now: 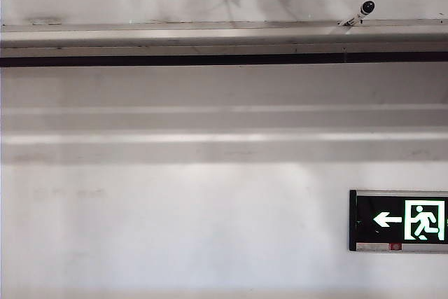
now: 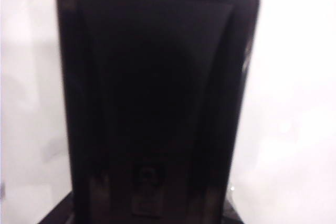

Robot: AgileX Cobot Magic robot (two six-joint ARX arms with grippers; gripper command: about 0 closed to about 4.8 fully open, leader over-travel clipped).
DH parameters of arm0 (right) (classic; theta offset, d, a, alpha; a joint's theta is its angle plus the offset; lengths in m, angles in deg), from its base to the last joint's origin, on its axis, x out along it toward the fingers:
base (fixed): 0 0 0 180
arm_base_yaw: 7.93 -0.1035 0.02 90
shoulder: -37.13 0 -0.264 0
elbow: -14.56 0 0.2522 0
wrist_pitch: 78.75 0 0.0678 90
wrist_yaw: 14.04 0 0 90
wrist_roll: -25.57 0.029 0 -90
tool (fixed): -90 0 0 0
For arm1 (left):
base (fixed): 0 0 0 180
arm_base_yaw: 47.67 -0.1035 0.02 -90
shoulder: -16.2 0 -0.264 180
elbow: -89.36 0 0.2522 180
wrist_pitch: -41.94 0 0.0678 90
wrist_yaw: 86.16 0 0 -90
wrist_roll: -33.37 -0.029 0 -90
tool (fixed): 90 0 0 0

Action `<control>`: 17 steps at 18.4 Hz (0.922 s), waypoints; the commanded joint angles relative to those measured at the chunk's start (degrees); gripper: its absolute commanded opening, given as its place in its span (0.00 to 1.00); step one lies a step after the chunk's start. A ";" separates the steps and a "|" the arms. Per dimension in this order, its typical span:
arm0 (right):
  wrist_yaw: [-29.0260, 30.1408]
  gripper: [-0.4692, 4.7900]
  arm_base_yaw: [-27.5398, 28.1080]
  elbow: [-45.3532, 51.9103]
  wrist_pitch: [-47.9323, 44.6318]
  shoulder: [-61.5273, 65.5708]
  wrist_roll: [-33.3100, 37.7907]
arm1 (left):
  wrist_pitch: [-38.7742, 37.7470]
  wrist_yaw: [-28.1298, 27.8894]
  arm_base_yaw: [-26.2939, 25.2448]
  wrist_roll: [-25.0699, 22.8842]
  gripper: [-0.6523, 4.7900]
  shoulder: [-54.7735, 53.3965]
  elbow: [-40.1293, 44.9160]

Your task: Wipe the whiteboard clean using the black magnetic whiteboard eraser attached to the whiteboard.

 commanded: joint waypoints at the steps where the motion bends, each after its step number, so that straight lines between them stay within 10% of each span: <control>1: -3.61 0.09 1.44 0.02 13.60 0.22 5.38 | 0.98 1.36 0.04 0.22 0.11 0.20 -0.24; 9: 6.62 0.09 1.44 0.04 22.29 1.01 5.60 | 1.25 1.40 0.04 1.36 0.11 0.20 -0.24; 17: -4.39 0.09 1.22 0.02 -0.96 1.25 1.16 | 1.25 1.40 0.04 1.51 0.11 0.20 -0.24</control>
